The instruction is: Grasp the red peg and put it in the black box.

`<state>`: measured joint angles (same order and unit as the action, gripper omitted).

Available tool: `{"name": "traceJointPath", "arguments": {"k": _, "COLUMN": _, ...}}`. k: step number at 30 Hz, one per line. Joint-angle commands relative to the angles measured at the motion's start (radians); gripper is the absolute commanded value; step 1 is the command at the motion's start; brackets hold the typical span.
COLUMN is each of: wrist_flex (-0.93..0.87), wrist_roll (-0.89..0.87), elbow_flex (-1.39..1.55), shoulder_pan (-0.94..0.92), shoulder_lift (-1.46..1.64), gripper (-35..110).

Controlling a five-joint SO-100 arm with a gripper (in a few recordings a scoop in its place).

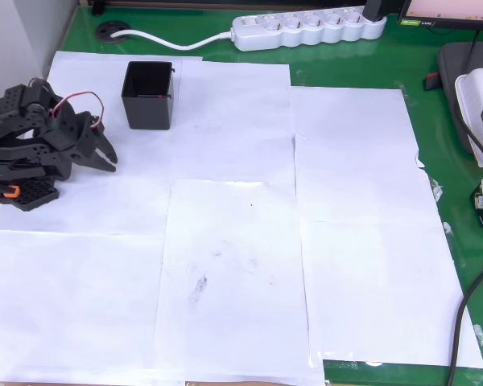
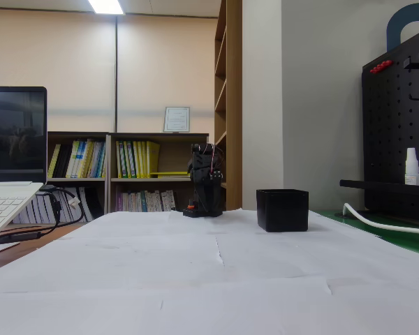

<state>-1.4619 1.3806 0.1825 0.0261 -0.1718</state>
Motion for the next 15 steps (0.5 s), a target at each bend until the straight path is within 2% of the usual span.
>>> {"name": "traceJointPath", "arguments": {"k": 1, "wrist_flex": 0.002, "wrist_roll": 0.023, "elbow_flex": -0.078, "shoulder_pan": -0.018, "shoulder_lift": -0.014, "gripper": 0}}
{"name": "traceJointPath", "arguments": {"k": 4, "wrist_flex": -0.029, "wrist_roll": 0.106, "elbow_flex": -0.078, "shoulder_pan": -0.026, "shoulder_lift": -0.015, "gripper": 0}}
{"name": "traceJointPath", "arguments": {"k": 15, "wrist_flex": -0.032, "wrist_roll": 0.100, "elbow_flex": -0.078, "shoulder_pan": -0.054, "shoulder_lift": -0.015, "gripper": 0}}
